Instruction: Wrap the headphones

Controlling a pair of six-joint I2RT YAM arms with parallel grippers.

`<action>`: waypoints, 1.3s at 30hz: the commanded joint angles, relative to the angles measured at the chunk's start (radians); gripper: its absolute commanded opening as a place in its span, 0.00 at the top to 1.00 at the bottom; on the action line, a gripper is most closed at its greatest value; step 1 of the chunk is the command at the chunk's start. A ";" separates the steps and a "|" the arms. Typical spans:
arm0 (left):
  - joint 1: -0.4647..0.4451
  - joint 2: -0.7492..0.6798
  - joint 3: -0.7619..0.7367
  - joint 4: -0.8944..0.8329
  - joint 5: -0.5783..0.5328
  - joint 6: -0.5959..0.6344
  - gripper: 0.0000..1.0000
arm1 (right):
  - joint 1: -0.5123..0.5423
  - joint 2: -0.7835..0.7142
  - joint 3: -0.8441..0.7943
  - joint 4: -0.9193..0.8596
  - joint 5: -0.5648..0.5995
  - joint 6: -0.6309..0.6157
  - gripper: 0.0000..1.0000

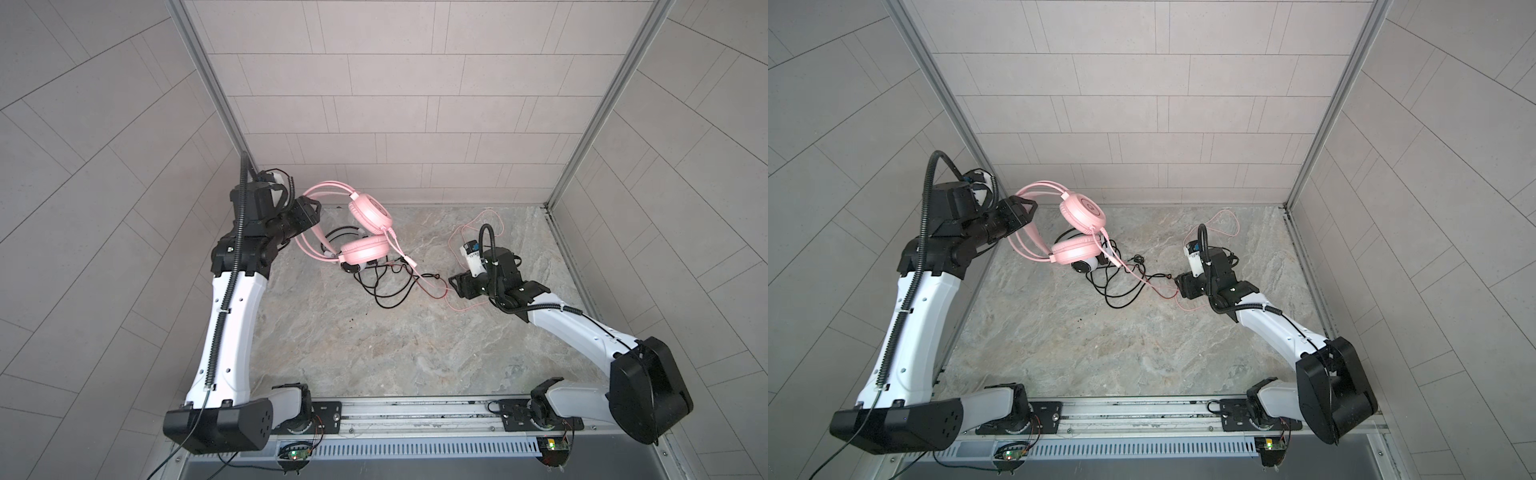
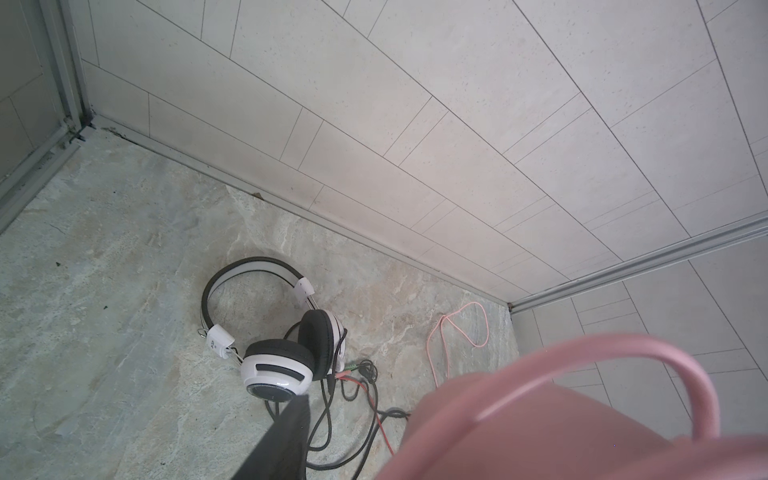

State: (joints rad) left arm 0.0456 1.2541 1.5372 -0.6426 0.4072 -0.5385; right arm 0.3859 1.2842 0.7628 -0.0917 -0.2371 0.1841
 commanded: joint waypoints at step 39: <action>0.178 0.043 0.015 0.050 0.272 -0.093 1.00 | 0.004 -0.044 -0.079 0.184 -0.196 -0.181 0.31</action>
State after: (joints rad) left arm 0.2176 1.3201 1.5398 -0.6552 0.6064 -0.5838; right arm 0.3862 1.1934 0.6567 0.0433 -0.4267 0.0135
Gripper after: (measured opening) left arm 0.520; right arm 0.689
